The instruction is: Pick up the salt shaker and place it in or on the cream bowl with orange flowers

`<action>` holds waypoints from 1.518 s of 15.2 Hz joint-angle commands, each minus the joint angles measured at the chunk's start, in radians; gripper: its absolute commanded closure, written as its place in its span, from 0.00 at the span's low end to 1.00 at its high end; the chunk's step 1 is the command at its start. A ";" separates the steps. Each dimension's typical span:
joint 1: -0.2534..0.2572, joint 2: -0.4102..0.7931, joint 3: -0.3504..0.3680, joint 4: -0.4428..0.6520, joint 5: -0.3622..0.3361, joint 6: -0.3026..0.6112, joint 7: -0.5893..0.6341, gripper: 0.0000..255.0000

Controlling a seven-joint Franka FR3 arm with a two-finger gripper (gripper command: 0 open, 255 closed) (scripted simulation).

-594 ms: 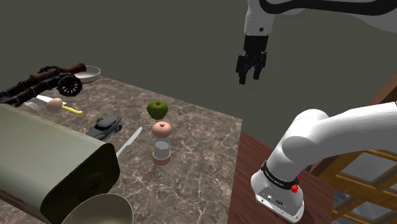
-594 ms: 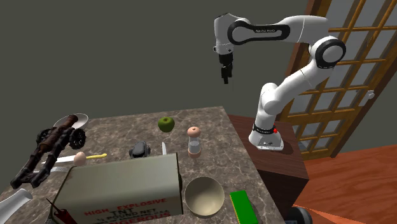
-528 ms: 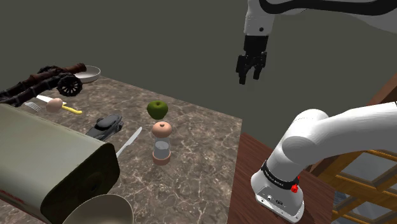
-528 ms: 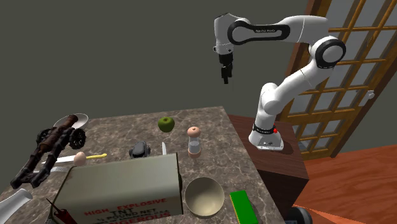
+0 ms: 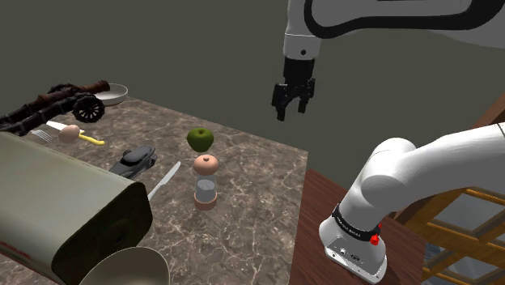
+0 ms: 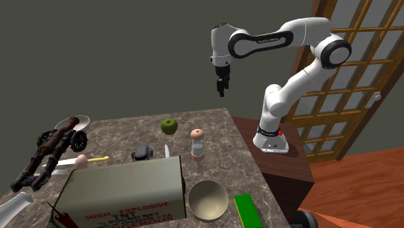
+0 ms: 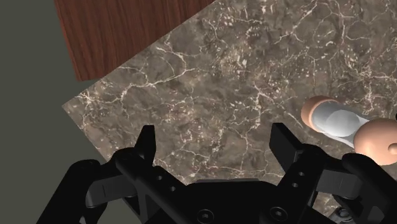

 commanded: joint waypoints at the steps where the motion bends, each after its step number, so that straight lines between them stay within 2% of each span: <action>1: 0.015 0.030 0.041 0.001 0.025 0.049 0.044 0.00; 6: 0.046 0.127 0.148 0.014 0.069 0.177 0.154 0.00; 11: 0.061 0.256 0.255 0.060 0.078 0.302 0.269 0.00; 16: 0.060 0.411 0.361 0.140 0.037 0.411 0.400 0.00; 20: 0.055 0.555 0.439 0.228 -0.044 0.478 0.525 0.00; 23: 0.055 0.567 0.440 0.210 -0.050 0.506 0.530 0.00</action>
